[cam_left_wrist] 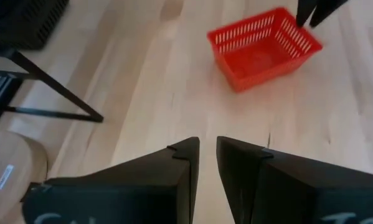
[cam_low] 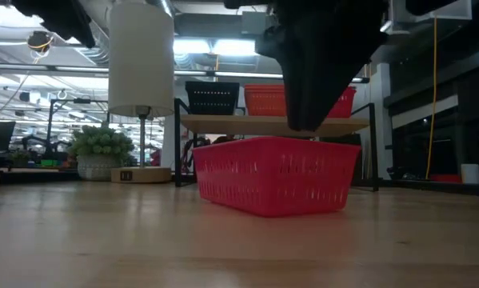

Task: Stack baskets on shelf by color
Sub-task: Stack the red bin on top of the stacked red bins on the shelf

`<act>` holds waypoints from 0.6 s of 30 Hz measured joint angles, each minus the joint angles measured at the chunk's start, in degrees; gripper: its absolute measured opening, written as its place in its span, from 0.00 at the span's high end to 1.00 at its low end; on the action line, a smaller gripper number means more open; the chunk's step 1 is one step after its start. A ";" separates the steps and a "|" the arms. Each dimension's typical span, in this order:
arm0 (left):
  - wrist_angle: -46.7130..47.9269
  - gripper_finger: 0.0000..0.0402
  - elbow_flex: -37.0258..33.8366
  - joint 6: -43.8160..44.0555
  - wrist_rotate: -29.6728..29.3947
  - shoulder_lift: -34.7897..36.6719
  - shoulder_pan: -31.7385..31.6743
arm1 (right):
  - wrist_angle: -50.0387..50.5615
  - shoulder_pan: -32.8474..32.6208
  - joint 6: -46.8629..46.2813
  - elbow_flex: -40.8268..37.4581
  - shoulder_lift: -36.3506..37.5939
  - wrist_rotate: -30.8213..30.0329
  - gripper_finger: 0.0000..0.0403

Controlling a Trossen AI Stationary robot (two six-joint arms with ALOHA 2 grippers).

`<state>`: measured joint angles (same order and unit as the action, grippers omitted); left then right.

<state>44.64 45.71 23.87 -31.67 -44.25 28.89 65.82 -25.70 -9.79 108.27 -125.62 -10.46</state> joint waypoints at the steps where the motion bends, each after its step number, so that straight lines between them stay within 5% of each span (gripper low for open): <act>1: -0.04 0.88 0.00 -0.01 -0.45 0.87 0.24 | 0.01 0.02 0.03 -0.03 0.00 0.77 0.75; 8: -0.04 0.88 0.00 -0.01 -0.93 4.30 1.09 | -1.96 -0.04 0.15 -5.45 -0.20 2.43 0.75; 18: -0.06 0.88 0.00 -0.02 -2.22 3.60 1.09 | -7.40 0.62 -2.08 -15.21 -0.20 -3.36 0.77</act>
<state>44.58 45.71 23.85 -33.89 -40.65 29.98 58.43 -25.09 -11.86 93.06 -125.82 -13.82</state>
